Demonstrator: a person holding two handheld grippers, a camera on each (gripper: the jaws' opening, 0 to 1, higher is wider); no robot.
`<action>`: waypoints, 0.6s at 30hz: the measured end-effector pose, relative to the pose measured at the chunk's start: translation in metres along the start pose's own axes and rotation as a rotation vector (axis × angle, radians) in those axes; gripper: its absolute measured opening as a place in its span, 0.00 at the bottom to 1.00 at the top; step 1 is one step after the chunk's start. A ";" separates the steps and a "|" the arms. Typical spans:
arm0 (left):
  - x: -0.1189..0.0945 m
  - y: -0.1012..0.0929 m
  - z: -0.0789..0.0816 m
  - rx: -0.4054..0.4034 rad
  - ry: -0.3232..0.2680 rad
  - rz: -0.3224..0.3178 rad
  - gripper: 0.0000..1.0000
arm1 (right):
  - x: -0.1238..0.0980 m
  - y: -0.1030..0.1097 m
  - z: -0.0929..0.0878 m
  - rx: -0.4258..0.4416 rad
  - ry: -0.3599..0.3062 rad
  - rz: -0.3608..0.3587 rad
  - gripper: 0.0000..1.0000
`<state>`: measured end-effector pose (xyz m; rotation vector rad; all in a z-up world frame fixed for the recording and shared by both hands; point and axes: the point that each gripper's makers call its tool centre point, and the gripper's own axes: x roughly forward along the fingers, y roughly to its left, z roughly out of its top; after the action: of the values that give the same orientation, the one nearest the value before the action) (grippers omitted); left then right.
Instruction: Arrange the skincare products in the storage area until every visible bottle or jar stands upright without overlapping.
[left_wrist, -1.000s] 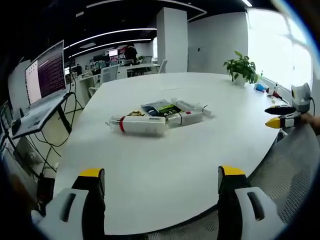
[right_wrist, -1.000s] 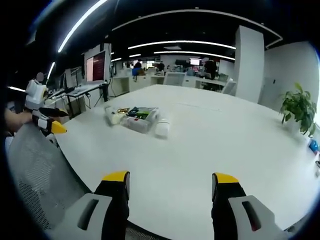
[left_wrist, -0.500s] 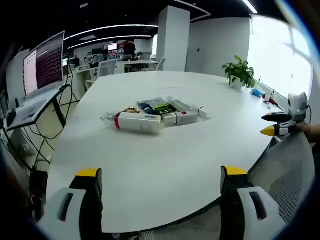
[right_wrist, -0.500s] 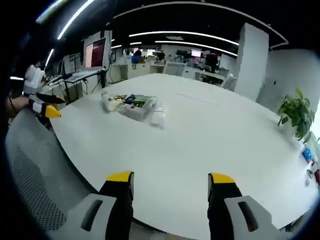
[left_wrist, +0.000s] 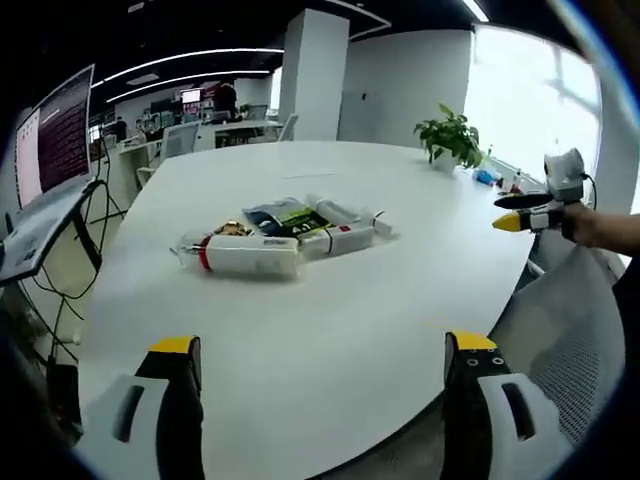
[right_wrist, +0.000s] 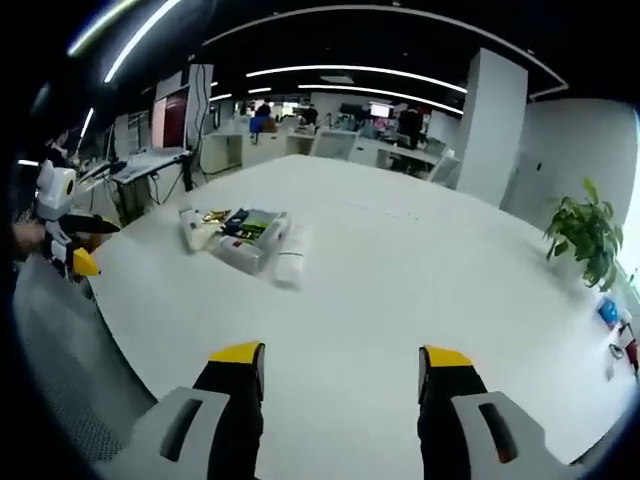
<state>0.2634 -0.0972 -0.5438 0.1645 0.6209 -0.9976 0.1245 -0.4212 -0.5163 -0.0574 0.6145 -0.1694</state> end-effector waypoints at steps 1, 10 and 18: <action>0.000 -0.001 0.000 -0.016 -0.001 -0.008 0.93 | 0.004 0.003 0.006 0.010 0.002 0.016 0.63; 0.003 -0.013 -0.006 0.052 0.040 -0.052 0.92 | 0.060 0.033 0.042 -0.046 0.008 0.126 0.63; 0.001 -0.004 -0.006 0.015 0.032 -0.011 0.91 | 0.121 0.064 0.045 -0.088 0.076 0.191 0.58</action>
<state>0.2577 -0.0980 -0.5490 0.1909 0.6437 -1.0117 0.2569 -0.3793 -0.5549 -0.0768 0.6998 0.0406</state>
